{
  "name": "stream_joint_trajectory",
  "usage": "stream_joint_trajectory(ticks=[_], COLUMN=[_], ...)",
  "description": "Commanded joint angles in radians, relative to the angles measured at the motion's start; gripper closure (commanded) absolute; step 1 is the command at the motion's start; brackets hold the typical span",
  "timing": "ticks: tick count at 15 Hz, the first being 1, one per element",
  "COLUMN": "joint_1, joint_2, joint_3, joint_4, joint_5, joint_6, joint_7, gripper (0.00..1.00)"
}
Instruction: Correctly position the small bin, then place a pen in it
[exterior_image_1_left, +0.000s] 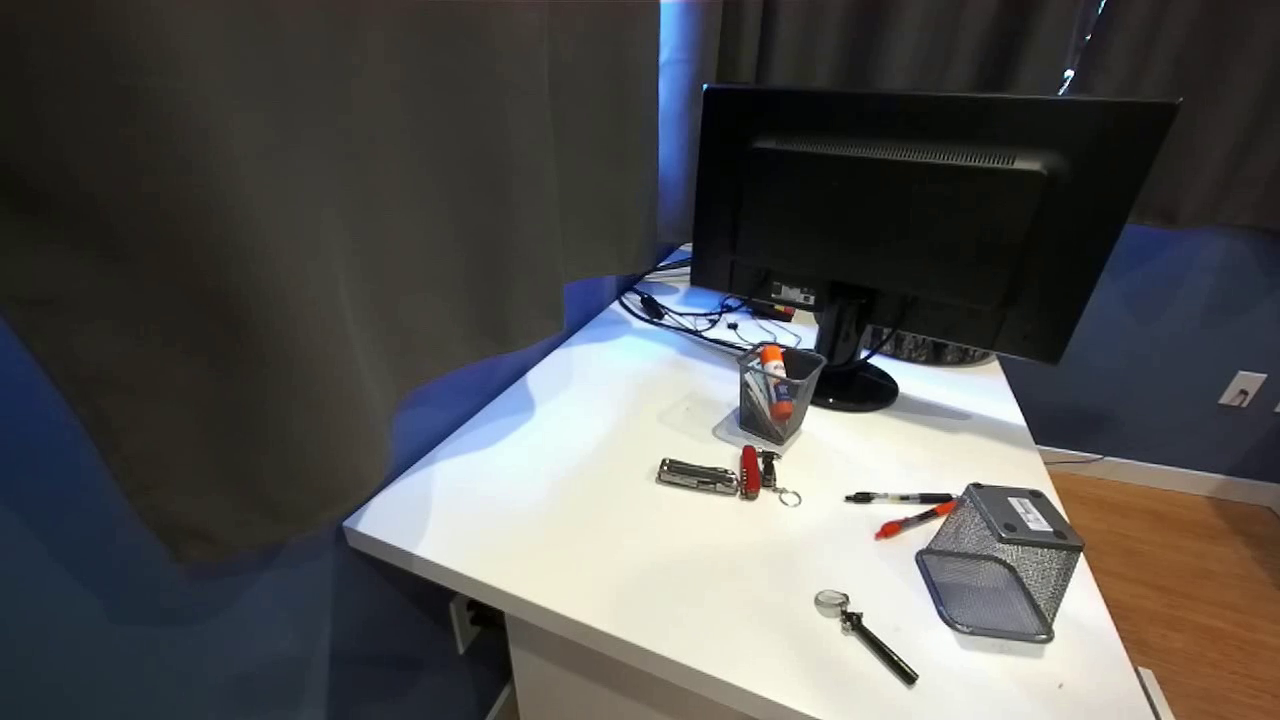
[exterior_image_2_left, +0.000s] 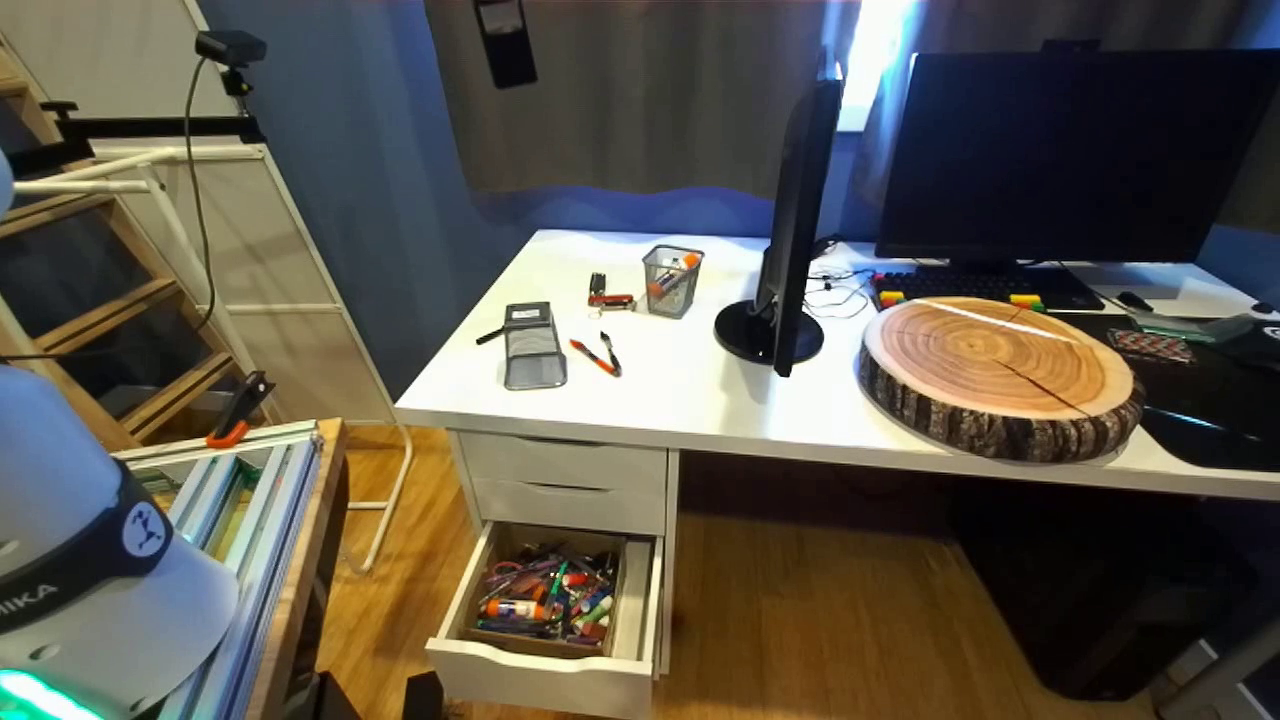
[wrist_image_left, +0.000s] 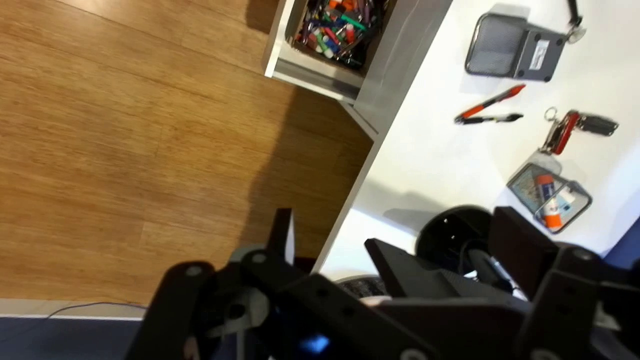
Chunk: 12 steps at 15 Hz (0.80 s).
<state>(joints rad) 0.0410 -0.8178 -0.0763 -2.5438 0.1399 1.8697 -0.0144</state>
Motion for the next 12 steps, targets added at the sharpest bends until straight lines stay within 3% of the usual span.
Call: stream_joint_trajectory(ticks=[1,5,9,12], joint_1=[0.099,0.196,0.223,0.224], joint_2=[0.097,0.26,0.441,0.572], joint_3=[0.064,0.175,0.303,0.361], joint_4=[0.005,0.01,0.005,0.028], joint_5=[0.097,0.223,0.273,0.288], joint_6=[-0.003,0.059,0.244,0.35], joint_7=[-0.047,0.013,0.153,0.299], gripper=[0.0,0.0,0.0,0.0])
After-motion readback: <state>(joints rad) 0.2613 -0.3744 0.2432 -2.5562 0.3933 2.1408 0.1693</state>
